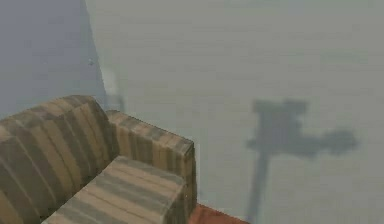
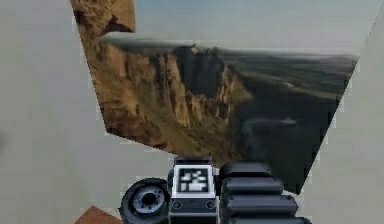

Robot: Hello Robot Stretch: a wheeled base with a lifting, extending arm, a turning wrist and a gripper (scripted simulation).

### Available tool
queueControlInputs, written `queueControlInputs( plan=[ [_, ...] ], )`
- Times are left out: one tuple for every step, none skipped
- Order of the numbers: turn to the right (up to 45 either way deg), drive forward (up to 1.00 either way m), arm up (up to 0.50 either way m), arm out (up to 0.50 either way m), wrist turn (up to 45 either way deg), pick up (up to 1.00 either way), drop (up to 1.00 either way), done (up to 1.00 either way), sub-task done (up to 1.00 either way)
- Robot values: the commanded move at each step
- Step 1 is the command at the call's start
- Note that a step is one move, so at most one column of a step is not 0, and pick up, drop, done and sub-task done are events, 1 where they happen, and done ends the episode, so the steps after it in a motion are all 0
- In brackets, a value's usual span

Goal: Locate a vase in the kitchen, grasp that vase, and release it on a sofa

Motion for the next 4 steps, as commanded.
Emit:
queueControlInputs(
  plan=[
    [0.0,0.10,0.00,0.00,0.0,0.00,0.00,0.00,0.00],
    [45.0,0.00,0.00,0.00,0.0,0.00,0.00,0.00,0.00],
    [45.0,0.00,0.00,0.00,0.0,0.00,0.00,0.00,0.00],
    [45.0,0.00,0.00,0.00,0.0,0.00,0.00,0.00,0.00]
  ],
)
